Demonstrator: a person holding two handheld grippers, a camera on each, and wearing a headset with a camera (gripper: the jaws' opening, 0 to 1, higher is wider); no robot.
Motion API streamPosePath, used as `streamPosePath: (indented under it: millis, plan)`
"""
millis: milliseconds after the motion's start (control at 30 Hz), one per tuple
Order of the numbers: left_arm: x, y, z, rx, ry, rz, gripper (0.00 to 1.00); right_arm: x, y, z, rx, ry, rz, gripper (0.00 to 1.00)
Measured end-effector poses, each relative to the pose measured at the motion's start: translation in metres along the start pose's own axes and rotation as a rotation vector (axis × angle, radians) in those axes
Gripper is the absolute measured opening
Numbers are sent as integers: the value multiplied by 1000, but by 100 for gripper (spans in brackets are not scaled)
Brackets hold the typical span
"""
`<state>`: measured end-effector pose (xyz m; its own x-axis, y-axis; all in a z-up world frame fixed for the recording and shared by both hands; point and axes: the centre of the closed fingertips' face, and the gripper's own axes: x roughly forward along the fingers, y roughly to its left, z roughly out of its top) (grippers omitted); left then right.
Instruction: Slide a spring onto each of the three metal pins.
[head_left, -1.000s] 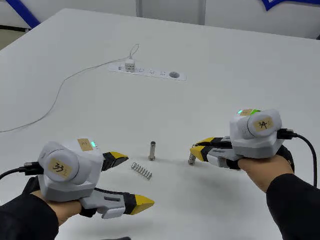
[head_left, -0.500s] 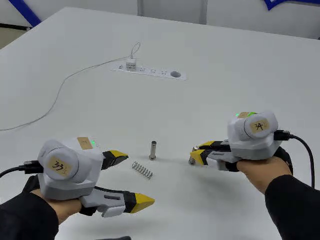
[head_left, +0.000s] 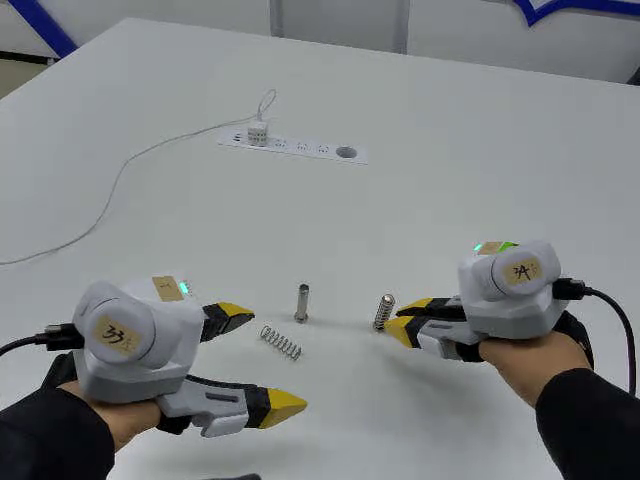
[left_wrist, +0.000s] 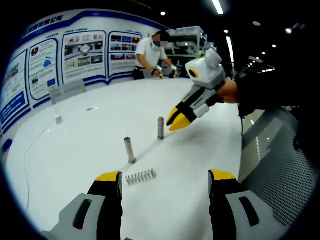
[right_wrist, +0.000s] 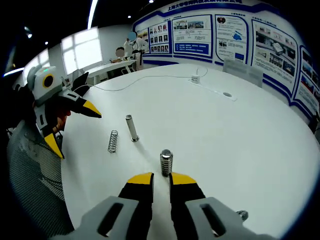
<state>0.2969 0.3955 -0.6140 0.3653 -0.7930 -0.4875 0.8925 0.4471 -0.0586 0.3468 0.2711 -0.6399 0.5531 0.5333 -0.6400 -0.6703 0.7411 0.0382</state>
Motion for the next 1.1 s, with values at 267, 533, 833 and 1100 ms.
streamPosePath:
  millis: [267, 533, 833, 1100]
  plan:
    - [0, 0, -1, 3, 5, -1, 72, -3, 12, 2, -7, -3, 19, 13]
    - [0, 0, -1, 2, 8, 4, 72, 5, 33, 10, -46, -5, 65, 13]
    - [0, 1, -2, 0, 13, 6, 72, 17, 54, 22, -83, -7, 117, 14]
    - [1, 0, -4, 1, 18, 3, 72, 34, 80, 27, -125, 9, 178, 15]
